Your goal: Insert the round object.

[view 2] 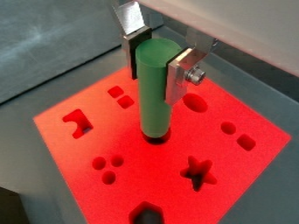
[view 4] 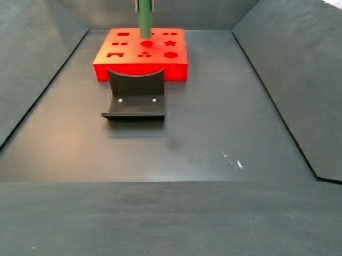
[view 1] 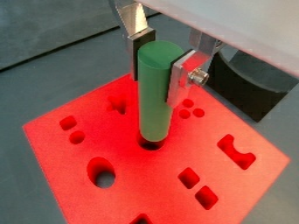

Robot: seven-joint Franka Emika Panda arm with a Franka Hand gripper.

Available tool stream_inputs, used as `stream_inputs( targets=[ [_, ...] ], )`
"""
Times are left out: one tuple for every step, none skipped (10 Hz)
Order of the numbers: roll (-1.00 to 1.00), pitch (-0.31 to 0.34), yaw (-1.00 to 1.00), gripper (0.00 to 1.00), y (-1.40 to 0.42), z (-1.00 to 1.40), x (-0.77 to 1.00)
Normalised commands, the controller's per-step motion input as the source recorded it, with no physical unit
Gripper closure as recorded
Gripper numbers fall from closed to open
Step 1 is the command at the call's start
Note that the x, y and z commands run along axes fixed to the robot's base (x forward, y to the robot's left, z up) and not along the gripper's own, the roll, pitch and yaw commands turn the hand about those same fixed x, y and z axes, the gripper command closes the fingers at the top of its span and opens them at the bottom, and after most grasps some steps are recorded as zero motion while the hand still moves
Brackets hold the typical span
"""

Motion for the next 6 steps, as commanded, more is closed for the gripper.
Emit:
stream_inputs(
  targets=[
    [0.27, 0.116, 0.0, 1.0, -0.13, -0.33, 0.03],
    [0.19, 0.086, 0.0, 1.0, -0.07, -0.32, 0.14],
    [0.17, 0.027, 0.0, 1.0, 0.0, -0.25, 0.37],
    [0.16, 0.034, 0.0, 1.0, 0.0, -0.24, 0.28],
    [0.12, 0.049, 0.0, 1.0, -0.03, -0.29, 0.13],
    [0.08, 0.059, 0.0, 1.0, -0.07, -0.33, 0.0]
  ],
)
